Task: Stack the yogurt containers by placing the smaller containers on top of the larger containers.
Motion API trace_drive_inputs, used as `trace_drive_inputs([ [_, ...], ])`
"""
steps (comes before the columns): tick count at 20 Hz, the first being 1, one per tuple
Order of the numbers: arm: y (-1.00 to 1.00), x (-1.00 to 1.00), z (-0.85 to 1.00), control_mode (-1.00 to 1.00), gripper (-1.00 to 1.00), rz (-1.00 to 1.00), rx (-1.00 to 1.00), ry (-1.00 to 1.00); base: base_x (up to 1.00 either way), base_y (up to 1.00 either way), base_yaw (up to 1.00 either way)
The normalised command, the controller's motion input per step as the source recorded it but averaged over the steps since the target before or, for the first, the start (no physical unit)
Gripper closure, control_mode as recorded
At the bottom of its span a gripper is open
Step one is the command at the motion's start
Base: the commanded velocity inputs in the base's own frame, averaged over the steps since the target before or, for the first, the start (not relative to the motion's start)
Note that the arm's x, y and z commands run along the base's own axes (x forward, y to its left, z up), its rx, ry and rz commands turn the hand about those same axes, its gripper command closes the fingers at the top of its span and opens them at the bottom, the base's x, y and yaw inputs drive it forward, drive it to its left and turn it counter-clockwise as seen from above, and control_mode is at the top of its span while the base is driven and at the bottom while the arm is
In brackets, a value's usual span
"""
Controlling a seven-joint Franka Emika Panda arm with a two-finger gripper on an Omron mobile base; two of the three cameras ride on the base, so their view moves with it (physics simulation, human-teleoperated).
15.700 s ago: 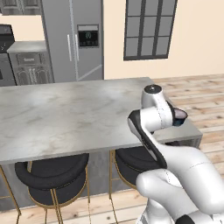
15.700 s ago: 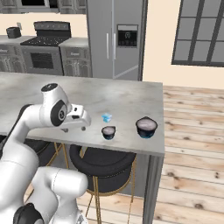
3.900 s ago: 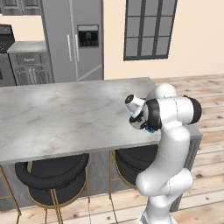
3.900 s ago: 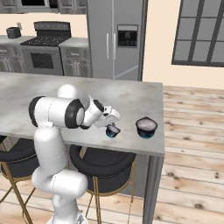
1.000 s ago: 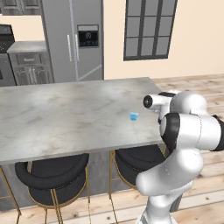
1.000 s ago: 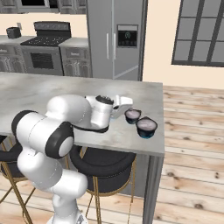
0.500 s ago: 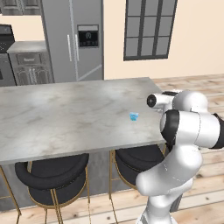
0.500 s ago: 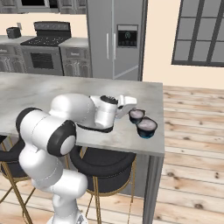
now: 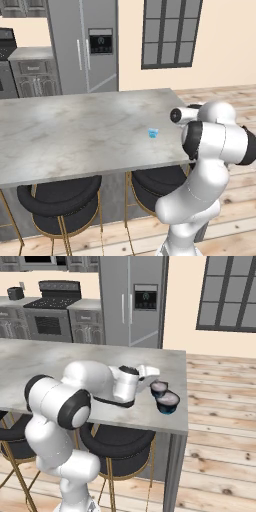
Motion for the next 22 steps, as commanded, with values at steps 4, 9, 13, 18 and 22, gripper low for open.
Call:
trace_drive_inputs([
  [4,-0.03,0.13,-0.2,-1.0,1.0,0.05,0.0,0.04,0.0,0.0,0.0],
  [9,-0.09,0.05,-0.14,-1.0,1.0,0.04,0.0,0.02,0.0,0.0,0.0],
  [13,-0.12,0.03,-0.1,-1.0,1.0,0.04,0.0,0.01,0.0,0.0,0.0],
  [18,-0.09,0.02,-0.11,-1.0,1.0,0.04,0.0,0.01,0.0,0.0,0.0],
  [22,-0.06,0.0,-0.12,-1.0,1.0,0.03,0.0,0.0,0.0,0.0,0.0],
])
